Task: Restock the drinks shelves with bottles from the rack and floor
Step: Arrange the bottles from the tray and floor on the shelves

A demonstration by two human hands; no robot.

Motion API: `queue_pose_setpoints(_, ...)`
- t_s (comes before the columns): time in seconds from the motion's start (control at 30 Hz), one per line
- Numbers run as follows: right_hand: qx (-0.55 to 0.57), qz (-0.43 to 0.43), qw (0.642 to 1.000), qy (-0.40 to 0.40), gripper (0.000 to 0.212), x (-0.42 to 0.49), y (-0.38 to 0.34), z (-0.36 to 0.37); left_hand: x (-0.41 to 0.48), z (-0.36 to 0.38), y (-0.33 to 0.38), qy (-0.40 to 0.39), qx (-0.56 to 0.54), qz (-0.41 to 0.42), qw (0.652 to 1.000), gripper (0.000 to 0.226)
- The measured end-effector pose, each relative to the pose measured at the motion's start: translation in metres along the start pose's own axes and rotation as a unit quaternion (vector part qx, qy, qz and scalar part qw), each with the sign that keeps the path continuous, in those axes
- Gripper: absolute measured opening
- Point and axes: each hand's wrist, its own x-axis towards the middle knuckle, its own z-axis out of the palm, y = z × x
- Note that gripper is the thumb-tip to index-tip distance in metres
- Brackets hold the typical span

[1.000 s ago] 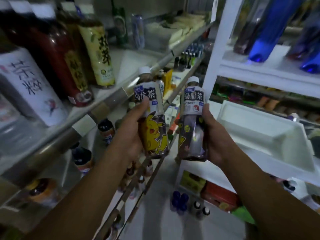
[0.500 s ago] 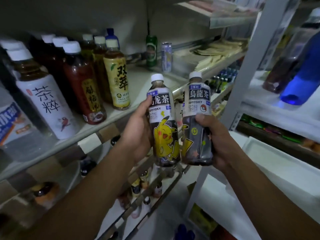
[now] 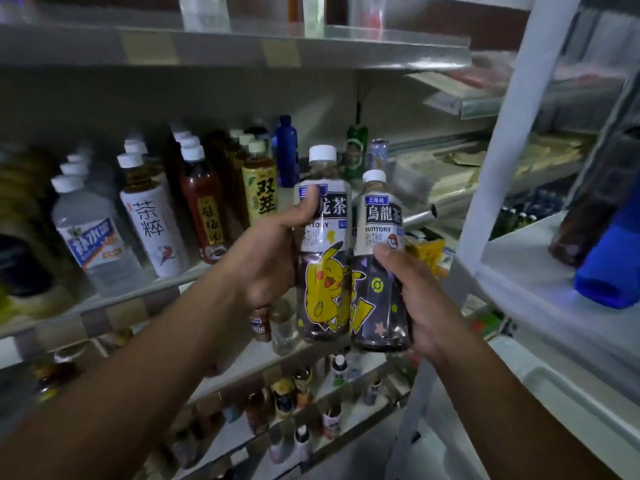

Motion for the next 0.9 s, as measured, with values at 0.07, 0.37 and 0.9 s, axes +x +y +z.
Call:
queue_pose_setpoints(0.07, -0.004, 0.001, 1.000, -0.002, 0.038, 0.003, -0.006, -0.001, 0.002, 0.006, 0.011, 0.004, 0.016, -0.009, 1.000, 0.048)
queue_pose_setpoints(0.37, -0.012, -0.042, 0.999, 0.013, 0.040, 0.029, -0.025, -0.007, 0.052, 0.005, 0.070, 0.039, 0.242, 0.031, 0.969, 0.037)
queue_pose_setpoints(0.9, 0.018, -0.078, 0.986, 0.148, 0.027, 0.169, -0.003, 0.007, 0.217, -0.058, 0.154, -0.009, 0.491, -0.021, 0.871, 0.038)
